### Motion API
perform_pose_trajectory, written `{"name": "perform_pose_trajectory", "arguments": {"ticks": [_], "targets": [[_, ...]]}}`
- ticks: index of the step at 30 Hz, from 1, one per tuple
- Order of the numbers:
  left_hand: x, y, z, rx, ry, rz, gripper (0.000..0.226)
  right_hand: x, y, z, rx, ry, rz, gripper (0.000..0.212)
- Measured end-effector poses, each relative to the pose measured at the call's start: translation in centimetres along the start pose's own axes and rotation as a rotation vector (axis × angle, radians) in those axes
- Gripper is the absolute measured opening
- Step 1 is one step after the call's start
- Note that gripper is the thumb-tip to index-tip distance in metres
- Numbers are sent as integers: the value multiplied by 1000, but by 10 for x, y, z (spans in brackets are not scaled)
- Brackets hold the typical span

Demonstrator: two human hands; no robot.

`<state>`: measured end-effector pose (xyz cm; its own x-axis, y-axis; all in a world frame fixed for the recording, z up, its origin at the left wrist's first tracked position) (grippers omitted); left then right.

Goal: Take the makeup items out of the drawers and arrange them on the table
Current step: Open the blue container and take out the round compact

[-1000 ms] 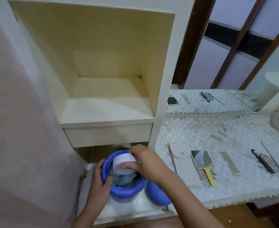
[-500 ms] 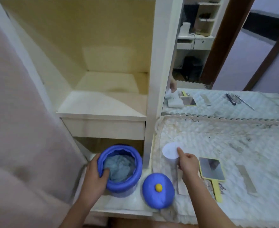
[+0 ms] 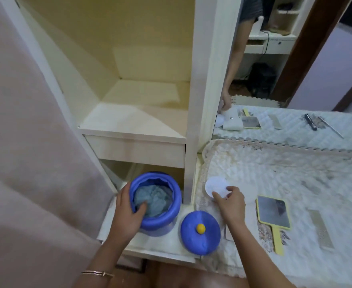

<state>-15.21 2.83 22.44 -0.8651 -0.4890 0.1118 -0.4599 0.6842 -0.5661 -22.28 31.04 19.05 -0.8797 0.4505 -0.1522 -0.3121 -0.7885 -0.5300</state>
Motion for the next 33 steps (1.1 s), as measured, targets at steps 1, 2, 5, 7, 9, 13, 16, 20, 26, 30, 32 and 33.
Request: {"name": "perform_pose_trajectory", "arguments": {"ticks": [1,2,5,7,9,13,16,20,26,30,32,33], "targets": [[0,0,-1,-8,8,-5,62,-13,4,2,-43,-54,101,37],[0,0,-2,-17,19,-11,61,-28,10,2,-128,-119,215,31],[1,1,0,-50,27,-11,60,-62,28,-18,-427,-255,404,38],[2,1,3,-56,20,-2,60,-71,30,-26,-514,-332,382,35],[4,3,7,-78,10,20,60,-74,27,-24,-554,-386,337,27],[7,3,14,-152,-19,50,61,-74,2,12,-653,-420,305,21],[9,1,19,-210,-57,48,53,-82,-21,55,-575,-447,472,21],[10,-2,20,-349,-135,72,41,-112,-20,128,-273,-629,515,18],[12,-13,12,-501,-235,142,35,-122,61,149,-379,-796,306,27],[13,-16,8,-509,-232,201,25,-122,79,137,-482,-800,284,29],[12,-13,8,-507,-222,230,24,-125,81,136,-433,-798,300,29],[11,-12,9,-498,-207,238,27,-126,81,136,-426,-806,292,29]]}}
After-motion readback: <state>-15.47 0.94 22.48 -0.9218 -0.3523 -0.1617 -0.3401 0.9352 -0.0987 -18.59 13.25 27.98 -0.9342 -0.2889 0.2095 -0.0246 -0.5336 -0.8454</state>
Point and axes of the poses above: each hand's wrist, its own x-axis towards the middle knuckle, its own y-axis out of the palm, z = x × y, the point moved 6 cm from there along x, towards the middle knuckle, and after that the axes turned 10 degrees about -z, right-handed, at the moved point
